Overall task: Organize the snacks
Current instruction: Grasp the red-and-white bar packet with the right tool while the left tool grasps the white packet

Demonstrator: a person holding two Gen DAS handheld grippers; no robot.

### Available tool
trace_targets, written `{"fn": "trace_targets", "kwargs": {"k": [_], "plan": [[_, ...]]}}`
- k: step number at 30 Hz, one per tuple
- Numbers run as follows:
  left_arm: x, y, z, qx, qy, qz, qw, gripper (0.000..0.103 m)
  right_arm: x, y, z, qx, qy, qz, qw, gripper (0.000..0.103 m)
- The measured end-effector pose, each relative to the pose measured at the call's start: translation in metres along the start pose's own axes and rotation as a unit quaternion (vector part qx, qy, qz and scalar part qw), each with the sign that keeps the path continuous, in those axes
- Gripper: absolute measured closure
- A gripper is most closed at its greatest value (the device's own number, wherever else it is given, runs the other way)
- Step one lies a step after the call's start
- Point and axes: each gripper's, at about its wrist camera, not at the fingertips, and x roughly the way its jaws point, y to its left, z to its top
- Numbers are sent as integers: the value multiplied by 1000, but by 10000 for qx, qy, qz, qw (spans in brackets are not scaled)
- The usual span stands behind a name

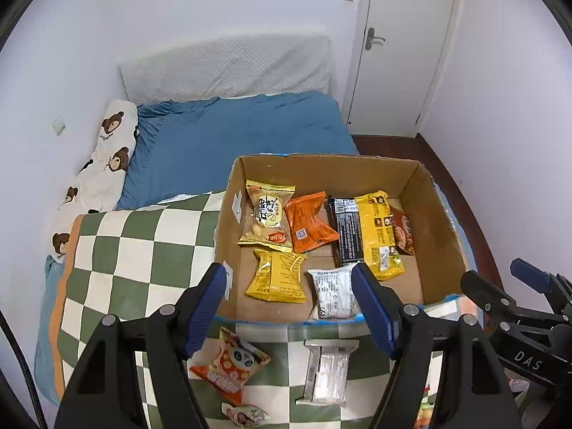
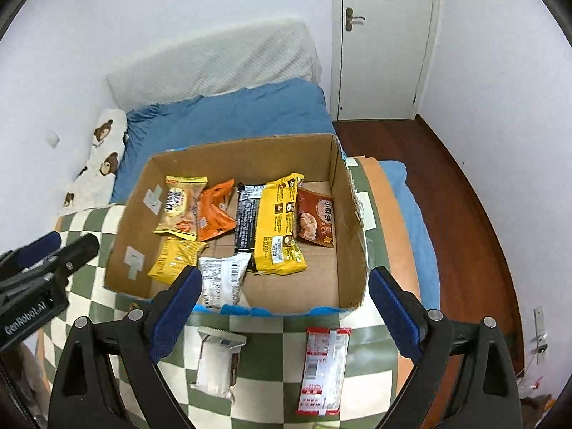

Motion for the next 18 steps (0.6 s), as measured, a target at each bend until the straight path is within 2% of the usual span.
{"fn": "trace_targets", "kwargs": {"k": [5,6,8,13,18], "plan": [[-17,-1,-12,-70,-31,-99,9999,32,-26,-2,-10,85,-93,138,9998,7],[-19,-1,-15,-71,-22,-133,9999,29,-29,-3,-11,103,-85,159,9998,7],[-22,2,-23,-139,-34,-224,9996,2,-31,-7,-17,174,28,240,9996,5],[-10,24,-53,-425,196,-111,9988,1,-3,-24,-47,350,578,159,9976,4],[36,66,-97,-942,1030,174,9901,1,60,-46,-89,647,1398,121,9880,4]]}}
